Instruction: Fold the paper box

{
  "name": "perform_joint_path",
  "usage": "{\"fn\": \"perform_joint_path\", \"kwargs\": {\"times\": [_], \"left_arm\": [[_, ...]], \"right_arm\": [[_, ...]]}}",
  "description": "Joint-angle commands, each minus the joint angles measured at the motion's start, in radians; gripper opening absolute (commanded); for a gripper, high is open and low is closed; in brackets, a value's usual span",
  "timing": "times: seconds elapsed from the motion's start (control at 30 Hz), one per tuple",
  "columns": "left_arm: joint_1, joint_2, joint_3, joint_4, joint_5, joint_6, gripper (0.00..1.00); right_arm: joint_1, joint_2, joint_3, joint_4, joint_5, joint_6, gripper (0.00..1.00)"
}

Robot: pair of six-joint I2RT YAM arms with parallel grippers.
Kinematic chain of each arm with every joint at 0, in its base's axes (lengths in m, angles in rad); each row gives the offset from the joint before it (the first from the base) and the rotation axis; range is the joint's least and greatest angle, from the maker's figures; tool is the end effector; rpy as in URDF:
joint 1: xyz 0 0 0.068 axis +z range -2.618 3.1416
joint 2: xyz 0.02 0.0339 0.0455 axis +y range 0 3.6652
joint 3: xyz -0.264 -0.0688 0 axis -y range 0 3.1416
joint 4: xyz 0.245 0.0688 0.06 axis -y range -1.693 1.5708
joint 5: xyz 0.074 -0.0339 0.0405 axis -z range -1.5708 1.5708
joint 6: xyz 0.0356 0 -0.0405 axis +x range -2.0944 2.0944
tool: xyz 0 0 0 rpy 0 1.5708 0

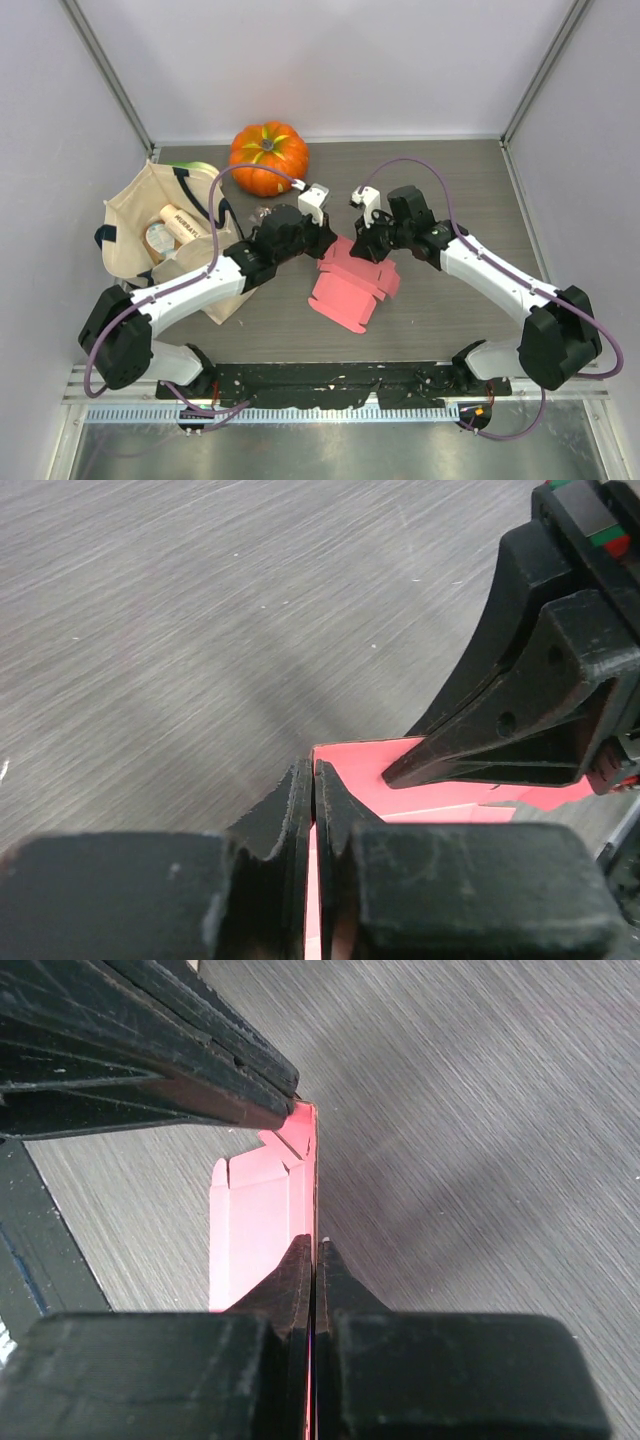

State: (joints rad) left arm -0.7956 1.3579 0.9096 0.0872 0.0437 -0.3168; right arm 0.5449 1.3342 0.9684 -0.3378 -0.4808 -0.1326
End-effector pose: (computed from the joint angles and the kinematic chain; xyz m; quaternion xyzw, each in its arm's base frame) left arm 0.2183 -0.2250 0.2807 0.2071 0.7960 -0.3154 0.4733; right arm 0.2385 0.1638 0.2702 -0.3872 0.7980 0.2950 0.3552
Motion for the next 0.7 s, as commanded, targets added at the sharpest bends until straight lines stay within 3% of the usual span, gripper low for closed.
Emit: {"fn": "perform_joint_path", "kwargs": {"times": [0.0,0.27,0.4,0.67], "left_arm": [[-0.033,0.006,0.023,0.051,-0.119,0.062,0.01],[-0.044,0.015,-0.032,0.128,-0.120,0.064,0.00],[-0.044,0.030,-0.009,0.086,-0.093,0.064,0.12],[-0.047,0.035,-0.009,0.079,-0.103,0.077,0.07]], "right_arm": [[0.013,0.016,0.042,0.043,0.108,0.027,0.05],[0.023,-0.009,0.032,0.036,0.108,0.025,0.04],[0.024,-0.007,0.035,0.036,0.090,0.014,0.01],[0.024,-0.023,0.036,0.049,0.073,0.025,0.01]]}}
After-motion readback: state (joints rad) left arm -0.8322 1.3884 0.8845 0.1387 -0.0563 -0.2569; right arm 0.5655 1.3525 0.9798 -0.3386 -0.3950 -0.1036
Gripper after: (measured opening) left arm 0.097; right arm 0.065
